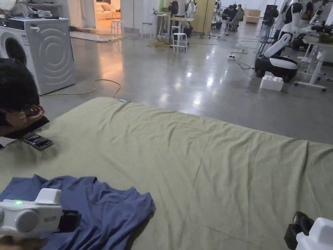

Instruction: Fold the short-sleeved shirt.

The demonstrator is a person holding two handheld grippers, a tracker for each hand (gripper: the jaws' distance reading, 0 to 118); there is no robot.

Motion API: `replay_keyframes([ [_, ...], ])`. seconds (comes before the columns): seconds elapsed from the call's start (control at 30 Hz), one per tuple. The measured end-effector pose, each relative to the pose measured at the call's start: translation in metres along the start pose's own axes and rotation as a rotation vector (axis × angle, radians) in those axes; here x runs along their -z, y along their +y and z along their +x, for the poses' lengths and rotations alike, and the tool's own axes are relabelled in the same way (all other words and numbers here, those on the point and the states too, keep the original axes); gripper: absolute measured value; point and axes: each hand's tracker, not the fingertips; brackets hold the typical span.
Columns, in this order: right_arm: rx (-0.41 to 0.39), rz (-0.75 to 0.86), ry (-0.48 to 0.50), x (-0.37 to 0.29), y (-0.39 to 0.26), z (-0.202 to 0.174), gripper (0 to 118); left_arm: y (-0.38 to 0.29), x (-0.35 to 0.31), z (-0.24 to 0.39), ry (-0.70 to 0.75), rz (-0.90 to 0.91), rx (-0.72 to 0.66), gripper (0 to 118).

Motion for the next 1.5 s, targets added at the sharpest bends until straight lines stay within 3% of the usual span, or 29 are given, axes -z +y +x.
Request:
replay_keyframes([
  [0.07, -0.005, -0.006, 0.001, 0.001, -0.003, -0.004, 3, -0.011, 0.015, -0.007, 0.015, -0.035, 0.032, 95],
  [0.27, -0.017, -0.033, 0.0, 0.002, -0.01, -0.012, 3, -0.039, 0.054, -0.005, -0.109, -0.161, -0.036, 96],
  [0.4, -0.024, -0.055, -0.005, 0.004, -0.014, -0.014, 3, -0.05, 0.059, 0.016, -0.016, -0.154, 0.059, 92],
  [0.43, -0.027, -0.057, -0.007, 0.004, -0.015, -0.013, 3, -0.046, 0.056, 0.02, -0.002, -0.17, 0.043, 84],
  [0.47, -0.028, -0.057, -0.01, 0.004, -0.015, -0.014, 3, -0.042, 0.059, 0.017, 0.008, -0.165, 0.021, 67],
  [0.5, -0.027, -0.059, -0.012, 0.004, -0.015, -0.014, 3, -0.041, 0.056, 0.017, 0.012, -0.141, 0.005, 37],
  [0.53, -0.027, -0.061, -0.012, 0.005, -0.015, -0.016, 3, -0.039, 0.055, 0.017, 0.057, -0.106, 0.036, 14],
  [0.57, -0.026, -0.063, -0.014, 0.005, -0.016, -0.016, 3, -0.039, 0.056, 0.019, 0.094, -0.092, 0.067, 8],
  [0.73, -0.027, -0.065, -0.012, 0.003, -0.017, -0.022, 3, -0.046, 0.064, 0.007, 0.038, -0.094, 0.088, 6],
  [0.93, -0.029, -0.064, -0.012, 0.001, -0.017, -0.022, 3, -0.046, 0.043, -0.006, 0.023, 0.043, 0.013, 5],
  [1.23, -0.018, -0.038, -0.017, -0.005, -0.009, -0.014, 3, 0.01, -0.036, 0.001, -0.019, 0.302, 0.07, 4],
  [1.3, -0.013, -0.028, -0.02, -0.007, -0.007, -0.012, 3, 0.023, -0.053, 0.003, -0.059, 0.361, 0.032, 4],
  [1.5, 0.006, 0.005, -0.027, -0.014, 0.002, 0.004, 3, 0.077, -0.119, 0.04, -0.091, 0.554, 0.087, 4],
])
